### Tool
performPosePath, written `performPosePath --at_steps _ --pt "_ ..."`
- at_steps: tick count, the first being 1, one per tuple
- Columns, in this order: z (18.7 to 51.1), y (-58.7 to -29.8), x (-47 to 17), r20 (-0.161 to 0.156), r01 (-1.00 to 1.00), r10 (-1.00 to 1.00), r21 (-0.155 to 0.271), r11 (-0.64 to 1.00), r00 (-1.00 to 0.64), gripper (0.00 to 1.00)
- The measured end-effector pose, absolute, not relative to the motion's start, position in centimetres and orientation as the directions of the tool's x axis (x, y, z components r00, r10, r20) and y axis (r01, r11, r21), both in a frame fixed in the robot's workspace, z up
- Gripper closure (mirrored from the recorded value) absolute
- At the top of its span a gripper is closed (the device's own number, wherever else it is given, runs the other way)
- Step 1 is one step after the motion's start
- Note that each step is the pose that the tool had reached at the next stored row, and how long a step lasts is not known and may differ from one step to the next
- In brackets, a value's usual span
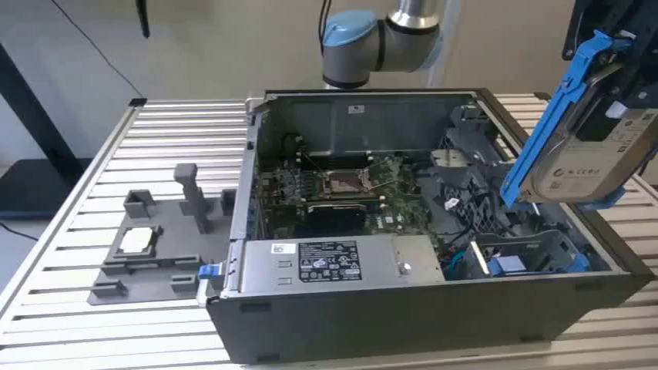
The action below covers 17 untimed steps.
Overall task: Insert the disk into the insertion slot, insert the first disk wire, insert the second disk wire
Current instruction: 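Insert the disk into the insertion slot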
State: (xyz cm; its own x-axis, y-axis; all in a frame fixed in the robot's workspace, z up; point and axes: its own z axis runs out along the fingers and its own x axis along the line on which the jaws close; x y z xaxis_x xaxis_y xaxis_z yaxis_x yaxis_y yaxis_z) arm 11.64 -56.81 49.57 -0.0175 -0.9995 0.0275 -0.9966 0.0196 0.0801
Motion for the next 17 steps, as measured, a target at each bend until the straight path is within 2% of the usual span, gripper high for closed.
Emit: performPosePath --at_steps 17 --pt "49.57 -56.81 11.64 0.035 -0.995 -0.999 0.093 0.020 -0.017 0.67"
